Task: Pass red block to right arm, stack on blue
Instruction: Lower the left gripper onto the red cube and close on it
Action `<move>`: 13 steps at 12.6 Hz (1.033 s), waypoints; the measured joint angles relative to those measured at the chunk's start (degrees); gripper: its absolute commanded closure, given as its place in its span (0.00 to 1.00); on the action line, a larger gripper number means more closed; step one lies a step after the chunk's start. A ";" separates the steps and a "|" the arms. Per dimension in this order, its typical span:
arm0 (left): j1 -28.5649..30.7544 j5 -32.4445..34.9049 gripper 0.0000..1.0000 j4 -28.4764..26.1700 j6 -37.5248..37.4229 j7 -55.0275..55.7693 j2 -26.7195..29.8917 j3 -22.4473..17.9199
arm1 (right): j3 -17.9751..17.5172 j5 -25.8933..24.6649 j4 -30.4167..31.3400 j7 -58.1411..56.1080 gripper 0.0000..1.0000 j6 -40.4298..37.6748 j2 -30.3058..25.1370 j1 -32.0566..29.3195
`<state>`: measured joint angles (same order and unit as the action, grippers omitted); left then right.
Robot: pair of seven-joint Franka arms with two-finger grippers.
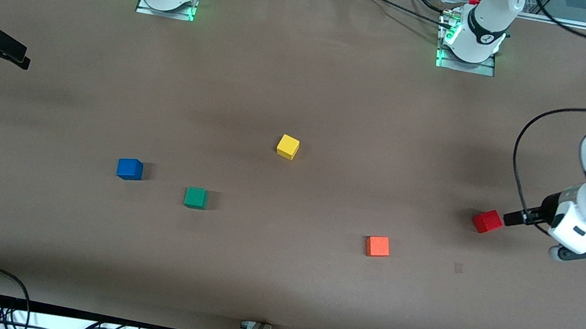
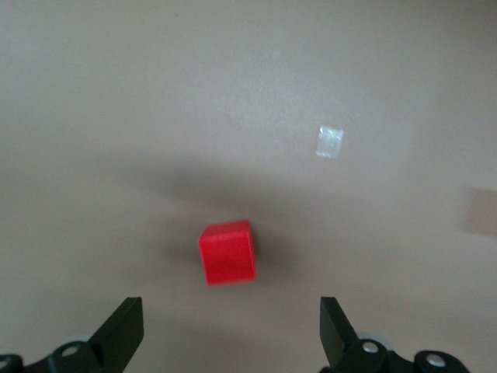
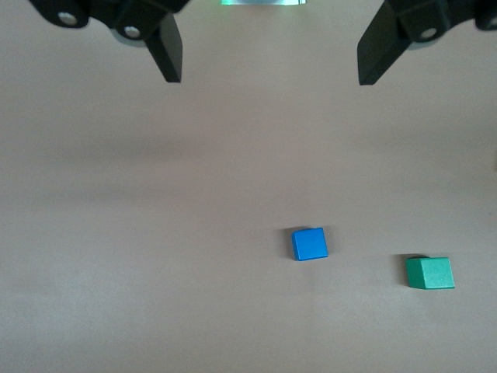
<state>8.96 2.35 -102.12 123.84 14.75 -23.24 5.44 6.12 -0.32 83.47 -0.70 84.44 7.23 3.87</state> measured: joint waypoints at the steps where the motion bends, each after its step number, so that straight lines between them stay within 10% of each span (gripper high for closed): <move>1: 0.26 0.00 0.00 -2.64 5.81 0.00 -1.67 -0.09 | -0.11 0.01 0.00 0.00 0.00 0.00 0.37 0.04; 8: 0.98 4.40 0.00 -8.73 17.08 0.44 -8.27 -0.20 | -0.28 0.76 -0.01 0.00 0.00 0.08 3.90 0.19; 9: 1.11 4.40 0.13 -9.10 17.08 0.45 -8.29 -0.20 | -0.28 1.10 -0.01 0.00 0.00 0.03 4.05 0.16; 10: 1.15 4.40 0.49 -9.47 17.07 0.57 -8.33 -0.19 | -0.28 1.54 -0.01 0.00 0.00 0.00 4.26 0.12; 13: 1.14 4.40 0.93 -10.28 17.08 0.87 -8.64 -0.15 | -0.29 3.19 -0.01 0.00 0.00 -0.02 4.64 0.14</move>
<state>10.11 6.75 -112.39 140.92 15.62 -31.89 5.29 5.83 2.87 83.45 -0.70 84.42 11.87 4.01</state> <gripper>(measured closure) 0.313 0.000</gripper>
